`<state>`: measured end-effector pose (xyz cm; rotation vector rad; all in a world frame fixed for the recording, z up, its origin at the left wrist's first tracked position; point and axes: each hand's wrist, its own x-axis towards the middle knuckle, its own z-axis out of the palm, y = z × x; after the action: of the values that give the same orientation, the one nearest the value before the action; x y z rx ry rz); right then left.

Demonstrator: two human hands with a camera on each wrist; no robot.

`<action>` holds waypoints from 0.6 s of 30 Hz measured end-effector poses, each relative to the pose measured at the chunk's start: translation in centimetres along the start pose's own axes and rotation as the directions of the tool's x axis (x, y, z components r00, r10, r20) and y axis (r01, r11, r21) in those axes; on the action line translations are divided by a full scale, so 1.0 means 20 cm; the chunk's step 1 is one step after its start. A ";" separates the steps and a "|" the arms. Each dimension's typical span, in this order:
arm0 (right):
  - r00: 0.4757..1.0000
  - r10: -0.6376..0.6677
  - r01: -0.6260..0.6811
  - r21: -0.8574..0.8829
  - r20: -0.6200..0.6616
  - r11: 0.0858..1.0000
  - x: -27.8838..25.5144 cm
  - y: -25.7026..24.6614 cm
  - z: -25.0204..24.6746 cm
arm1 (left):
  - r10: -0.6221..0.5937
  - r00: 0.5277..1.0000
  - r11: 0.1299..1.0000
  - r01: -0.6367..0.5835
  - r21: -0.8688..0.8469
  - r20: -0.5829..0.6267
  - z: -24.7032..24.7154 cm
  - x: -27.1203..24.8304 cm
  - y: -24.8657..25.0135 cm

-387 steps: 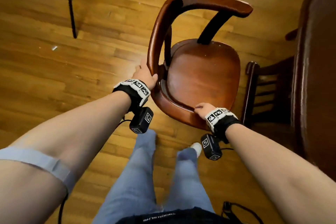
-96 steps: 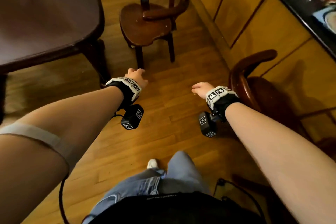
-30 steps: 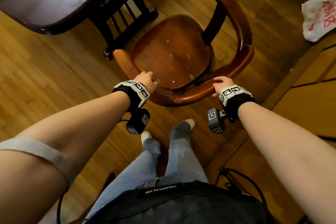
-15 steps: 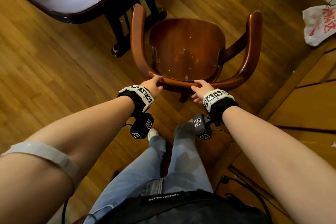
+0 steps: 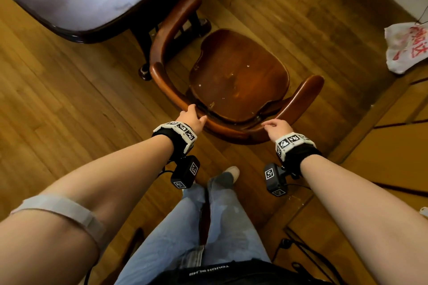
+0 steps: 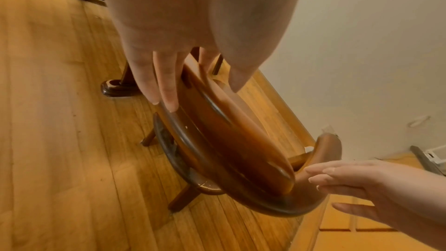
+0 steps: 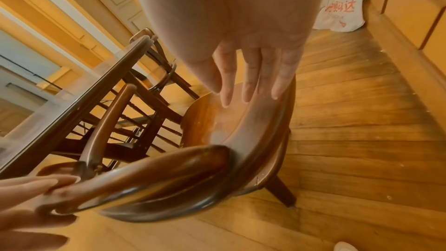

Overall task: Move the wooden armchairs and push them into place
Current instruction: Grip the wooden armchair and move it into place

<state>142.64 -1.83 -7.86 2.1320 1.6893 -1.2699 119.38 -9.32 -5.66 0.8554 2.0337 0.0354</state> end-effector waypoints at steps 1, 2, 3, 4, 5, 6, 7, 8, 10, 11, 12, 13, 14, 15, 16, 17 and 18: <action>1.000 -0.018 0.019 -0.013 0.023 1.000 0.01 -0.02 0.01 | -0.026 0.999 1.000 0.025 -0.004 -0.023 -0.01 0.01 0.00; 0.998 -0.039 0.040 -0.024 0.043 0.999 0.02 -0.04 0.03 | -0.045 0.998 0.999 0.045 -0.007 -0.050 -0.02 0.03 -0.01; 0.996 -0.058 0.060 -0.031 0.060 0.998 0.04 -0.07 0.04 | -0.063 0.995 0.998 0.062 -0.009 -0.079 -0.03 0.06 -0.01; 0.995 -0.072 0.075 -0.042 0.072 0.996 0.05 -0.08 0.06 | -0.077 0.992 0.997 0.076 -0.011 -0.103 -0.05 0.08 -0.02; 0.992 -0.089 0.093 -0.043 0.085 0.995 0.08 -0.11 0.08 | -0.086 0.988 0.996 0.085 -0.018 -0.124 -0.07 0.10 -0.03; 0.989 -0.100 0.106 -0.051 0.111 0.993 0.09 -0.13 0.10 | -0.088 0.986 0.996 0.084 -0.033 -0.143 -0.09 0.11 -0.03; 0.984 -0.106 0.115 -0.060 0.143 0.991 0.10 -0.15 0.12 | -0.090 0.983 0.995 0.083 -0.053 -0.163 -0.11 0.12 -0.04; 0.978 -0.101 0.116 -0.074 0.182 0.991 0.11 -0.18 0.14 | -0.089 0.979 0.994 0.076 -0.077 -0.184 -0.13 0.14 -0.05; 0.966 -0.057 0.089 -0.117 0.251 0.989 0.13 -0.23 0.19 | -0.094 0.969 0.989 0.064 -0.134 -0.229 -0.18 0.17 -0.07; 0.960 -0.036 0.085 -0.170 0.276 0.982 0.13 -0.25 0.21 | -0.105 0.964 0.985 0.068 -0.156 -0.242 -0.20 0.19 -0.08; 0.956 -0.006 0.081 -0.243 0.294 0.967 0.13 -0.29 0.23 | -0.122 0.962 0.982 0.081 -0.168 -0.245 -0.24 0.21 -0.08; 0.952 0.027 0.074 -0.317 0.305 0.946 0.14 -0.32 0.27 | -0.145 0.963 0.980 0.108 -0.166 -0.229 -0.28 0.24 -0.09; 0.948 0.049 0.079 -0.382 0.313 0.921 0.14 -0.36 0.29 | -0.162 0.963 0.979 0.131 -0.155 -0.215 -0.32 0.28 -0.10; 0.943 0.079 0.070 -0.425 0.323 0.902 0.14 -0.40 0.34 | -0.169 0.965 0.981 0.144 -0.130 -0.202 -0.36 0.33 -0.11; 0.937 0.101 0.066 -0.455 0.334 0.888 0.14 -0.44 0.37 | -0.164 0.967 0.983 0.143 -0.118 -0.196 -0.40 0.36 -0.13; 0.933 0.116 0.062 -0.470 0.341 0.880 0.13 -0.47 0.40 | -0.151 0.970 0.984 0.130 -0.119 -0.190 -0.44 0.40 -0.14; 0.929 0.130 0.049 -0.465 0.346 0.884 0.13 -0.51 0.44 | -0.113 0.979 0.988 0.092 -0.124 -0.170 -0.48 0.44 -0.16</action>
<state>129.43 -1.22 -11.30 1.5310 1.5740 -1.0309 107.37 -3.80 -7.49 0.6942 2.2156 0.1759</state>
